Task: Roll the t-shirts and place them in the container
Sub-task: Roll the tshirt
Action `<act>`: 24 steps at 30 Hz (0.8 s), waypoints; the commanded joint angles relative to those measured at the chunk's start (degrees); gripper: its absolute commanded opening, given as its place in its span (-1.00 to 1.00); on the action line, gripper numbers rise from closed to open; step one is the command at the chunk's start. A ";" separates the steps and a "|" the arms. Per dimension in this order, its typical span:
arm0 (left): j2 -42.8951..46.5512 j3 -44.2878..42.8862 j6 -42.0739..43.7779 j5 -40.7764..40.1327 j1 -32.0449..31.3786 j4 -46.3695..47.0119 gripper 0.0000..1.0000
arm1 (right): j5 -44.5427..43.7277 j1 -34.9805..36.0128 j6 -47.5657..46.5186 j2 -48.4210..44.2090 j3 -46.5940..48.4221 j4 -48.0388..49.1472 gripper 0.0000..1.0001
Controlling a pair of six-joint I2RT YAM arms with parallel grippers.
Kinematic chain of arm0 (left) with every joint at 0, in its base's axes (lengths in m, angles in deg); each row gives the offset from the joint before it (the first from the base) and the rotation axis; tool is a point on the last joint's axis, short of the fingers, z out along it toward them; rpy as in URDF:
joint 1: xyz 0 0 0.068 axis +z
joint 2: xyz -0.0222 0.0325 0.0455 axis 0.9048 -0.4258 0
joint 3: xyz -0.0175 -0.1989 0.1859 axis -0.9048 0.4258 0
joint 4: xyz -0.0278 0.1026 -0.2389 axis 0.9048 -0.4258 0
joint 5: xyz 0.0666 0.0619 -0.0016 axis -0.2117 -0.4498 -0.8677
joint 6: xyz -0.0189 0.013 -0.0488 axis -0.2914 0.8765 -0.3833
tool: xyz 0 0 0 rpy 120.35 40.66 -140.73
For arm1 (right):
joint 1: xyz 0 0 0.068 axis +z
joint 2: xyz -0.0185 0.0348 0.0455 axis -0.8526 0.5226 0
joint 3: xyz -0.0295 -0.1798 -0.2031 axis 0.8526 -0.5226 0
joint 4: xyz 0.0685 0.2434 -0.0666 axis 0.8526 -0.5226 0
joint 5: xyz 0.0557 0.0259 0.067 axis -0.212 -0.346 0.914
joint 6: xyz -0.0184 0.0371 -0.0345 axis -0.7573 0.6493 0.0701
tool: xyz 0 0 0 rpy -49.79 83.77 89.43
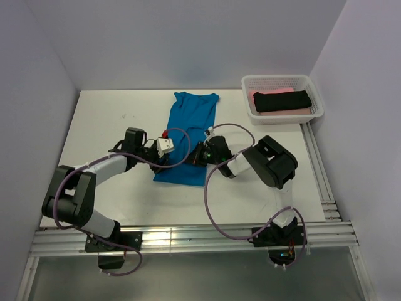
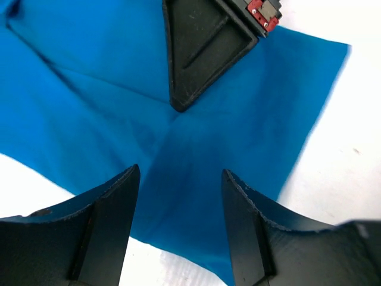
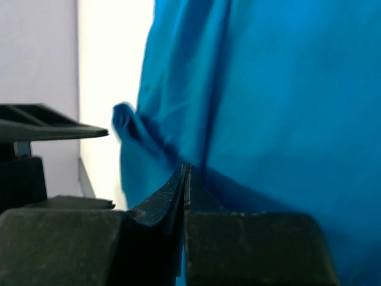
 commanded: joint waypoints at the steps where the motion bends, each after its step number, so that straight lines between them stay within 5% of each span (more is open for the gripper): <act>1: -1.04 -1.73 -5.03 -3.88 -0.83 5.70 0.25 | 0.39 -1.09 -2.41 1.30 4.71 -4.37 -1.00; 7: -2.36 -4.53 -7.76 -7.23 -1.18 4.86 0.21 | 0.22 -2.41 -4.07 -2.03 5.24 -6.48 -0.97; 15: 6.95 -4.89 -10.92 -12.85 -1.18 4.68 0.29 | -6.19 -3.29 -12.51 -19.69 -0.38 -17.72 -0.71; 24: 14.69 2.91 0.58 -16.63 -1.00 0.38 0.33 | -5.76 -2.59 -11.11 -29.63 -8.99 -28.89 -0.26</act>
